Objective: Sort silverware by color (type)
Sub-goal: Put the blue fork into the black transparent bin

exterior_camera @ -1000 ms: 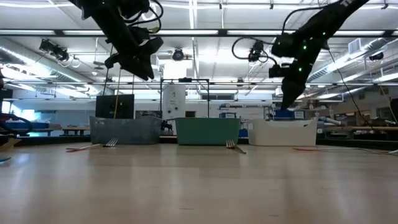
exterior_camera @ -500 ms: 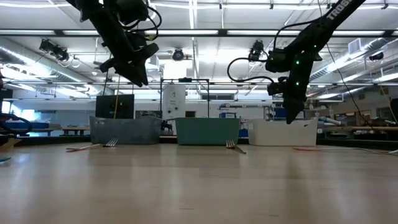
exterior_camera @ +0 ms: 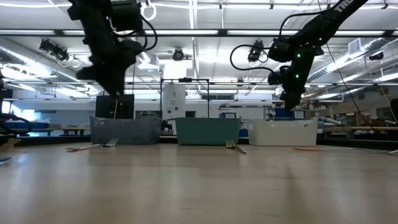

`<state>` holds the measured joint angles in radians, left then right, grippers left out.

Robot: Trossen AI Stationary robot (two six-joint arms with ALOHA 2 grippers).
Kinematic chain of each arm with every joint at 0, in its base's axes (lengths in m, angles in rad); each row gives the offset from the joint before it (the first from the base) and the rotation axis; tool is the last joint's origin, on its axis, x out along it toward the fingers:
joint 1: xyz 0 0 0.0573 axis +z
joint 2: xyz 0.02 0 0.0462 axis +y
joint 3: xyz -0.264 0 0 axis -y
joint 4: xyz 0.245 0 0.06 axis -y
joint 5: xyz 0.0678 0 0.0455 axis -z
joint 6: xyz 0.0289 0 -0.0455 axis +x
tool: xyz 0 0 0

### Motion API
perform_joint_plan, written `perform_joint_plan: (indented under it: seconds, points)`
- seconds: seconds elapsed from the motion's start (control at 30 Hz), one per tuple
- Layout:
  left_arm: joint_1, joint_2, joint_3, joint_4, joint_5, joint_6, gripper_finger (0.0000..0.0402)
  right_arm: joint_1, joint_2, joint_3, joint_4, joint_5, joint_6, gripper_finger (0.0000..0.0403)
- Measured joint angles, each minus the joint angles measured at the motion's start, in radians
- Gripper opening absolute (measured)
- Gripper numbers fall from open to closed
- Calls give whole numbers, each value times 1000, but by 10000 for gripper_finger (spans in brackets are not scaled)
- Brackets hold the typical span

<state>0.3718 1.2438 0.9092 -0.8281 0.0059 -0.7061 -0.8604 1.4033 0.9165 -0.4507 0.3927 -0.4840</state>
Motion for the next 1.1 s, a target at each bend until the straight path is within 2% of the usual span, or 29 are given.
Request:
perform_joint_plan:
  seconds: [0.1,0.33,0.53,0.67,0.83,0.97,1.1]
  points:
    - [-68,0,0,-102,68,-95,112,1,-17,0,-12,7,45,101]
    - [-320,0,0,-311,72,-367,112,36,-74,0,-78,7,149,101]
    - [-562,0,0,-305,65,-653,112,111,-128,0,-98,-22,307,101]
    - [-740,0,0,-296,63,-907,112,175,-155,0,-116,-73,377,101]
    - [-963,0,0,-289,6,-1198,112,264,-168,0,-127,-80,433,101]
    - [-1087,0,0,-301,-75,-1344,112,330,-168,0,-127,-80,466,101]
    - [-1161,17,0,-322,-84,-1428,112,397,-168,0,-137,-80,512,101]
